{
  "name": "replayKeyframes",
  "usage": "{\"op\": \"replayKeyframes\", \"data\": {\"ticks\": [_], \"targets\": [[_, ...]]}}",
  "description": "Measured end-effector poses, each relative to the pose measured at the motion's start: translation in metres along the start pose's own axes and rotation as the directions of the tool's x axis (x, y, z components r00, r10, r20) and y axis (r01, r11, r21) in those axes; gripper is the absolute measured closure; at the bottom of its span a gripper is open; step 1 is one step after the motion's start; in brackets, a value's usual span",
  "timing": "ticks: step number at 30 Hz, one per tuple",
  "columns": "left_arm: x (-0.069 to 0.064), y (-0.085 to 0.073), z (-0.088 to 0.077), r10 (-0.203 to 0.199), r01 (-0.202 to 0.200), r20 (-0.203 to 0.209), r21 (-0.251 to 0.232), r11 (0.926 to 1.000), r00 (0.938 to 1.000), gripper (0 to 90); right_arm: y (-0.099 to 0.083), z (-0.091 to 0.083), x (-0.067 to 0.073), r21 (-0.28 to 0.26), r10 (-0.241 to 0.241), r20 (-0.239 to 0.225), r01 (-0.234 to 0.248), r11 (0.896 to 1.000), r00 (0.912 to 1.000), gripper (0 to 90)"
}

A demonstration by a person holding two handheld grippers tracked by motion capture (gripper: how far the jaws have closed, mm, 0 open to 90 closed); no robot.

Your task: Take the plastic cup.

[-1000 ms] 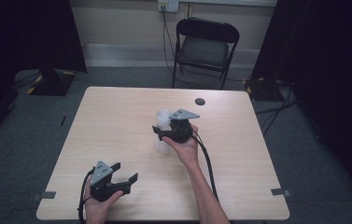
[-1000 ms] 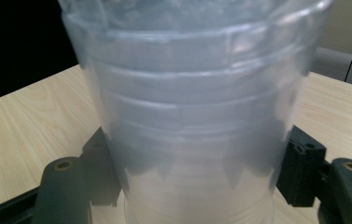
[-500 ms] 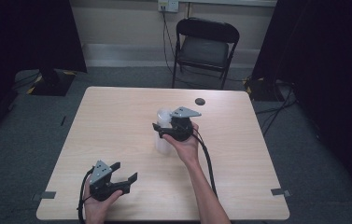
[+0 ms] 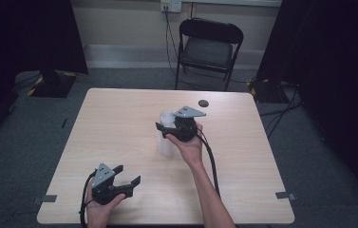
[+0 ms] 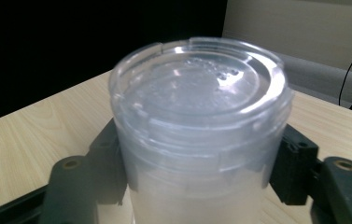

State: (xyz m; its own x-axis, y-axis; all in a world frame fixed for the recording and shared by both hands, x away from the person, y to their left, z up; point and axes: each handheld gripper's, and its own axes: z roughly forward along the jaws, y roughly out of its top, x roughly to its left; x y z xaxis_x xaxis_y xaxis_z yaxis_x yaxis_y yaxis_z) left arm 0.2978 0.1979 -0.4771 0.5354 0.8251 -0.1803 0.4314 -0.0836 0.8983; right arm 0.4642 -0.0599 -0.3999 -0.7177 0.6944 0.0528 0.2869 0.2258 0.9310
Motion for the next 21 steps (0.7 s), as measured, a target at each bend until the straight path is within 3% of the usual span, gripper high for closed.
{"op": "replayKeyframes", "data": {"ticks": [12, 21], "targets": [[0.000, 0.000, 0.000, 0.004, -0.004, -0.002, 0.003, 1.0000, 1.0000, 17.9, 0.008, -0.005, 0.000, -0.029, -0.004, 0.000, 0.004, 1.000, 1.0000, 36.1], [0.000, 0.000, 0.001, -0.004, 0.004, -0.036, -0.016, 0.9999, 0.9994, 17.2, 0.013, -0.008, -0.001, -0.042, 0.005, -0.021, -0.005, 0.999, 0.9998, 36.5]]}}
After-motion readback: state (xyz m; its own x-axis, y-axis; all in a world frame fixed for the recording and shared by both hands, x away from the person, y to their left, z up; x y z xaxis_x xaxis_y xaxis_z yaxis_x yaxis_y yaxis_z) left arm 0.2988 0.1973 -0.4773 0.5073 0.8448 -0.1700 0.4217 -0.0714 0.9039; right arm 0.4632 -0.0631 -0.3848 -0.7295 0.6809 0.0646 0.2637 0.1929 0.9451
